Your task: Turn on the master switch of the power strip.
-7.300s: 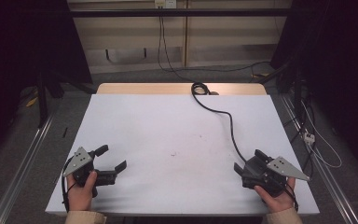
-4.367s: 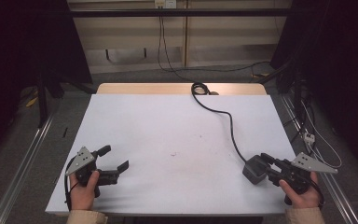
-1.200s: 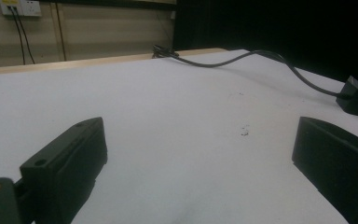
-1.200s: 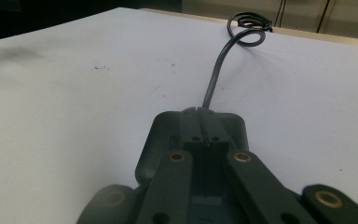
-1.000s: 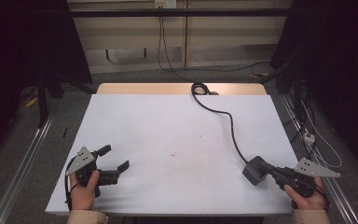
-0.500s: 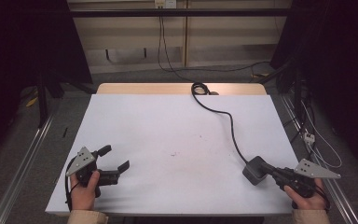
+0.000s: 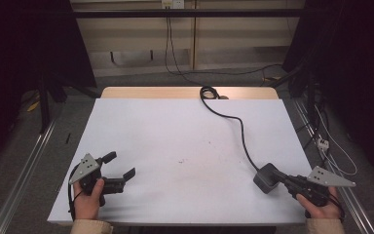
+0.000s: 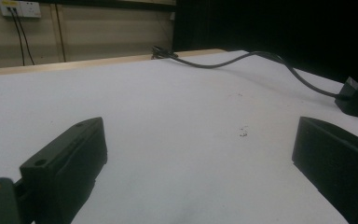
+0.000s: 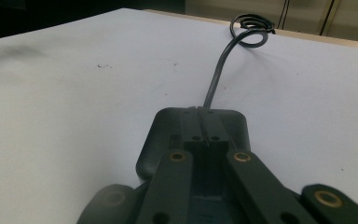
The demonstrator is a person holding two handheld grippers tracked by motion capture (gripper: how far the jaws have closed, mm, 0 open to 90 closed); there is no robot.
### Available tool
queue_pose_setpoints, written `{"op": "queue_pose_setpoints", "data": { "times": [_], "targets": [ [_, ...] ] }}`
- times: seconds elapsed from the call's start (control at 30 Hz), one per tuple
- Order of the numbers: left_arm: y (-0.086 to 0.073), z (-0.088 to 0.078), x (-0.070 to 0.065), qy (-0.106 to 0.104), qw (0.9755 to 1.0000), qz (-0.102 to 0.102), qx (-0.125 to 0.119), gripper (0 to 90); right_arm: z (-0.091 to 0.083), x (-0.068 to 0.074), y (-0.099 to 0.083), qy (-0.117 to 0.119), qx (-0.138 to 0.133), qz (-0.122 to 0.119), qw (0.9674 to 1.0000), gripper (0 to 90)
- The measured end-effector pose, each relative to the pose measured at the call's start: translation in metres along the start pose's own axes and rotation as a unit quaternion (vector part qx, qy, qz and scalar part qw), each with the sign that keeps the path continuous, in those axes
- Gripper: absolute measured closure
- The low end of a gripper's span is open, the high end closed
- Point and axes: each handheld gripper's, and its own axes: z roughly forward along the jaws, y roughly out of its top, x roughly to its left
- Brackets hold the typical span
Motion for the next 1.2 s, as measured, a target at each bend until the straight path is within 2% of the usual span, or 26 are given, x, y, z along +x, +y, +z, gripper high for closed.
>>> {"op": "queue_pose_setpoints", "data": {
  "times": [1.2],
  "targets": [
    [-0.0004, -0.0001, -0.0003, 0.000, 1.0000, 0.000, -0.003, 2.8, 0.0003, -0.0008, 0.0002, 0.001, 0.006, 0.009, 0.9999, 90.0]
  ]
}}
